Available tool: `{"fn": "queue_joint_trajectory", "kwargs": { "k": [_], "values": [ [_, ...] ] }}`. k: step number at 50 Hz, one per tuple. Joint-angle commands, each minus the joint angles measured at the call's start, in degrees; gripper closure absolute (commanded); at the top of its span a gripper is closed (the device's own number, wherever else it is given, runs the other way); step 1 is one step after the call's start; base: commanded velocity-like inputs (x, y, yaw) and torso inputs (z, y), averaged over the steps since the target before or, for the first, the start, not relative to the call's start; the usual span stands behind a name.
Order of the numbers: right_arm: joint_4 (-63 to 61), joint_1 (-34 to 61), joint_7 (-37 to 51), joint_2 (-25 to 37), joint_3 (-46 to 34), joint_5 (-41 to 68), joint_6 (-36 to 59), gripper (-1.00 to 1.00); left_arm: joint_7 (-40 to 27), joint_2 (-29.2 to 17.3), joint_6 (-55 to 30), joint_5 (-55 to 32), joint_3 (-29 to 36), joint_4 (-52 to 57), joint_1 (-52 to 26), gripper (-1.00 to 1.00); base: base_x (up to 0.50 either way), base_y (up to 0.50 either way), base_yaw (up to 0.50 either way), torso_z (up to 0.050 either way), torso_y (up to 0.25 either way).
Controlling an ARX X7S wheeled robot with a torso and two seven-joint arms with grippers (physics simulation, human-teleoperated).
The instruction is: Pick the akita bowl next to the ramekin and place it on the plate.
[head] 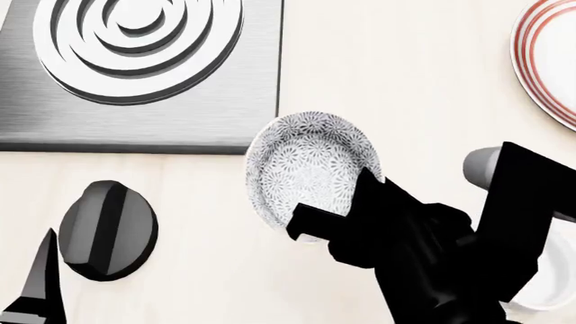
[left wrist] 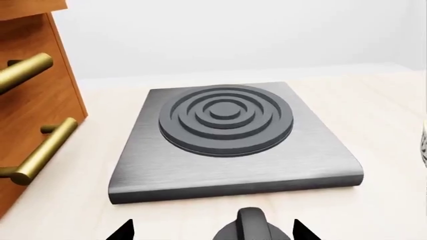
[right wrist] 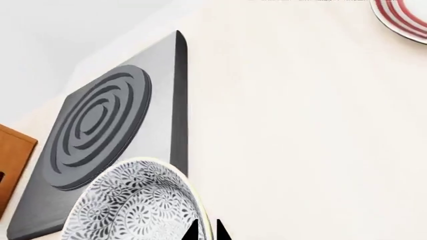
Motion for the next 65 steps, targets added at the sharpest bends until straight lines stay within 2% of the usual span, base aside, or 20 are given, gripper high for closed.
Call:
{"fn": "queue_joint_trajectory", "kwargs": {
  "k": [1,30,65],
  "values": [
    [2.4,3.5,-0.3,-1.0,1.9,3.7,0.1,1.00,0.1,0.1,0.3,0.4,0.4,-0.2,0.2,-1.00,0.00,0.00,0.00,0.000,0.000],
    [14.1,12.7,-1.6,-5.5,1.0,8.1,4.8,1.00,-0.1,-0.1,0.3,-0.1,0.5,-0.4,-0.5,-1.00,0.00,0.00,0.00,0.000,0.000],
    [24.0,15.6,-4.7,-7.5,0.7,6.5,5.5,1.00,0.3,-0.1,0.9,1.0,1.4,-1.4,0.2,-1.00,0.00,0.00,0.00,0.000,0.000]
  ]
}}
